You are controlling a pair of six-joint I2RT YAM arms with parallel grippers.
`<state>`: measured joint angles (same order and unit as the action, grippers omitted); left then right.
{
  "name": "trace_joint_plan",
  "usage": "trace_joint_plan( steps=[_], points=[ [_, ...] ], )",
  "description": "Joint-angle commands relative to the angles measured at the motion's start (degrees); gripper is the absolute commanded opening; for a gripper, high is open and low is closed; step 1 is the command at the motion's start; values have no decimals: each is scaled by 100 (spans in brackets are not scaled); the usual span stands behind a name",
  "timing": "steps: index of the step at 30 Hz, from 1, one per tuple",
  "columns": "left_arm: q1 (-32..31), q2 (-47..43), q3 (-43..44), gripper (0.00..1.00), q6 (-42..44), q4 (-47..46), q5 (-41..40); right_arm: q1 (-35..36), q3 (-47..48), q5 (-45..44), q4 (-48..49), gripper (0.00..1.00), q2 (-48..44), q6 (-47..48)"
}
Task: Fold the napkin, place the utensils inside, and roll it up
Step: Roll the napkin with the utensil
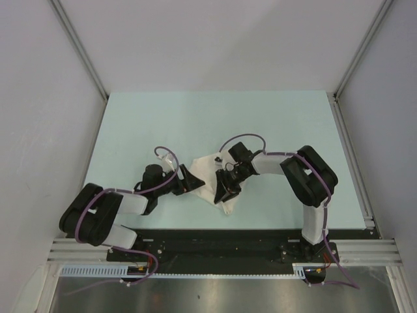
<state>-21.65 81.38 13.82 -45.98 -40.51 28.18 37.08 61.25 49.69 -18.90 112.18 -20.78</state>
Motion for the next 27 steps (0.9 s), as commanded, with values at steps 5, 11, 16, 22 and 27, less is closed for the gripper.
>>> trace_joint_plan(
  steps=[5, 11, 16, 22, 27],
  points=[
    [3, 571, -117, 89, 230, 334, -586, 123, -359, -1065, -202, 52, -1206, 627],
    [3, 563, -196, 88, 159, 377, -709, 615, -956, -2215, 70, 59, -2156, 794],
    [3, 536, -205, 88, 159, 492, -797, 1266, -1159, -3236, 264, 63, -2666, 864],
    [3, 475, -231, 88, 159, 562, -823, 1416, -1221, -3730, 193, 61, -2491, 873],
    [3, 335, -249, 88, 194, 685, -867, 1425, -1169, -3695, 194, 38, -2192, 944]
  ],
)
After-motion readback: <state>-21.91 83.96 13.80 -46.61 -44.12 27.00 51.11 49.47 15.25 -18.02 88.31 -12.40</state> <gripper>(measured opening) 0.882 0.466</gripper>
